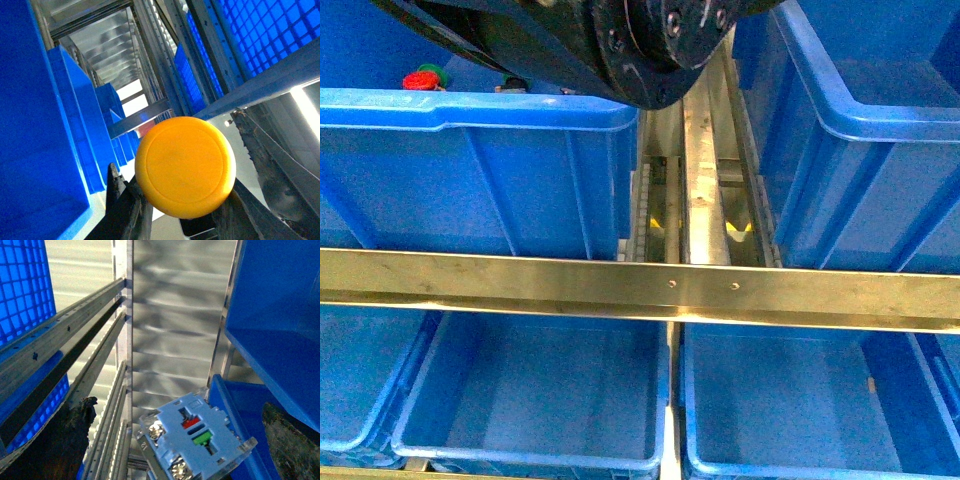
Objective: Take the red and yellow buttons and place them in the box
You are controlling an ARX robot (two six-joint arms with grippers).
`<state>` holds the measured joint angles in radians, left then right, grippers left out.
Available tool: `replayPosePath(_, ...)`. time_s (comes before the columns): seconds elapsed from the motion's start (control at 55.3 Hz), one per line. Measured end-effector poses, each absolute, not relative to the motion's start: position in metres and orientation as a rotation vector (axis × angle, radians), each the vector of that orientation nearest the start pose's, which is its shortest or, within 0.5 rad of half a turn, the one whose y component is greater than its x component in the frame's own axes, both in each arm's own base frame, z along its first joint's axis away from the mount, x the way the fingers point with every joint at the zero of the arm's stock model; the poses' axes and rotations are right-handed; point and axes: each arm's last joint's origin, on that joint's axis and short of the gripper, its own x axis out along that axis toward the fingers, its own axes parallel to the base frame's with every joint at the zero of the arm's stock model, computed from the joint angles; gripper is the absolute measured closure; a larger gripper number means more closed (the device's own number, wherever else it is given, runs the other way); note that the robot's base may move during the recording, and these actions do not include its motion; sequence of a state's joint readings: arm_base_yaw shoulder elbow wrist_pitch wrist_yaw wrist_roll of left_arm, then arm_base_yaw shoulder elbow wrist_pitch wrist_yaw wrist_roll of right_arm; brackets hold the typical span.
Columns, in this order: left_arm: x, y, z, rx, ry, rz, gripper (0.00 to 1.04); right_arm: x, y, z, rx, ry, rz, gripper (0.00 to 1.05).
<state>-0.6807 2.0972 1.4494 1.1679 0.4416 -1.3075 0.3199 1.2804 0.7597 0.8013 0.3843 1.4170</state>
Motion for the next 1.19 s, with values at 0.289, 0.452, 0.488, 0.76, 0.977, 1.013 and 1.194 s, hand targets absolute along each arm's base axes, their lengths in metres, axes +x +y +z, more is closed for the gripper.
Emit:
replayPosePath(0.289, 0.357, -0.320, 0.271, -1.220, 0.289, -1.278, 0.81, 0.262, 0.061, 0.309, 1.461, -0.279, 0.063, 0.47)
replayPosePath(0.452, 0.357, -0.329, 0.267, -1.237, 0.316, -1.276, 0.81, 0.261, 0.054, 0.304, 1.449, -0.283, 0.027, 0.62)
replayPosePath(0.488, 0.357, -0.332, 0.266, -1.239, 0.322, -1.277, 0.81, 0.260, 0.052, 0.304, 1.446, -0.286, 0.020, 0.62)
replayPosePath(0.76, 0.353, -0.341, 0.266, -1.249, 0.324, -1.256, 0.71, 0.256, 0.044, 0.302, 1.429, -0.293, 0.005, 0.63)
replayPosePath(0.977, 0.357, -0.332, 0.273, -1.231, 0.251, -1.197, 0.35, 0.253, 0.041, 0.299, 1.395, -0.306, 0.002, 0.63)
replayPosePath(1.013, 0.358, -0.328, 0.278, -1.231, 0.232, -1.190, 0.30, 0.253, 0.040, 0.298, 1.390, -0.310, 0.002, 0.63)
replayPosePath(1.194, 0.351, -0.288, 0.324, -1.147, 0.097, -1.126, 0.08, 0.260, 0.036, 0.291, 1.338, -0.311, -0.031, 0.63)
